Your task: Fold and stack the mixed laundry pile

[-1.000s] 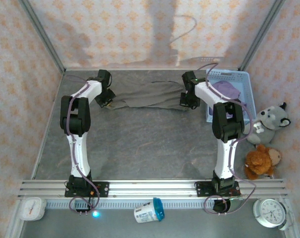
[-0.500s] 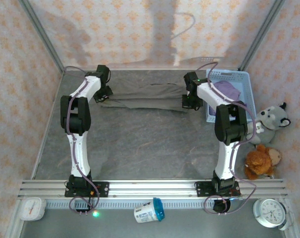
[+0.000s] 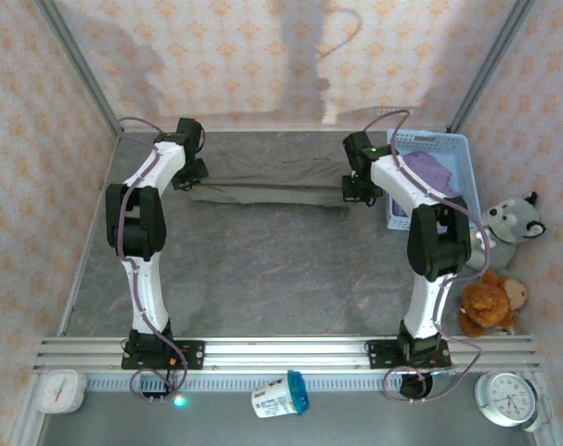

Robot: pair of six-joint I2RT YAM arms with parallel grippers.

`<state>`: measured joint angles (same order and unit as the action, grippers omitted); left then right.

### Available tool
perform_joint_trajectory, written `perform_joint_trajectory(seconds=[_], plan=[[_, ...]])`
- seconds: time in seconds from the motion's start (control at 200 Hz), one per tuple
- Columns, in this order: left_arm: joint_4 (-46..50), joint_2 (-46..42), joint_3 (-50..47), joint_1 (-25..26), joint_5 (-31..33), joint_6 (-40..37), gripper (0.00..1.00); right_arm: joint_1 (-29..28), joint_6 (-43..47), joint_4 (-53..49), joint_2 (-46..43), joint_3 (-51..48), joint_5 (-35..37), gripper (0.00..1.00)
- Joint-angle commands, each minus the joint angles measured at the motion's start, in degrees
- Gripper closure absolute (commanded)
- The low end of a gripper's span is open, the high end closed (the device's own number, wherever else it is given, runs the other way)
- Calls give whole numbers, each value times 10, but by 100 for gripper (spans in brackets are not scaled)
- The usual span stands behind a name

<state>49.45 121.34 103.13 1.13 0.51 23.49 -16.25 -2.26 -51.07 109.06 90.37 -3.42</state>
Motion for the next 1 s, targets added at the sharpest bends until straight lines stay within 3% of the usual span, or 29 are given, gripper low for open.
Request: perform_joint_trajectory(seconds=[0.0, 0.3, 0.33, 0.38, 0.44, 0.5, 0.565, 0.686, 0.806, 0.886, 0.996], plan=[[0, -49, 11, -16, 46, -1, 100, 14, -8, -61, -47, 11, 43, 100], [-20, -51, -90, -9, 13, 14, 100, 14, -36, -27, -21, -61, 8, 100], [-21, -56, -102, -7, 6, 17, 100, 14, -40, -30, -20, -60, 8, 95], [-20, -72, -121, -6, -6, 23, 82, 14, -45, -35, -25, -57, 11, 82], [-13, -93, -137, -6, -19, 30, 56, 14, -50, -38, -39, -54, 20, 59], [-9, -115, -150, -6, -24, 37, 49, 14, -53, -43, -54, -46, 24, 47], [-9, -145, -156, -5, -25, 45, 46, 14, -60, -52, -65, -28, 22, 44], [-15, -162, -140, -4, -43, 59, 46, 14, -84, -62, -68, 16, 5, 44], [-47, -151, -111, 8, -87, 68, 50, 7, -130, -25, -51, 44, -64, 50], [-70, -124, -88, 22, -115, 91, 56, -3, -165, 13, -25, 56, -105, 53], [-78, -55, -39, 49, -134, 109, 61, -25, -195, 47, 19, 83, -106, 56]])
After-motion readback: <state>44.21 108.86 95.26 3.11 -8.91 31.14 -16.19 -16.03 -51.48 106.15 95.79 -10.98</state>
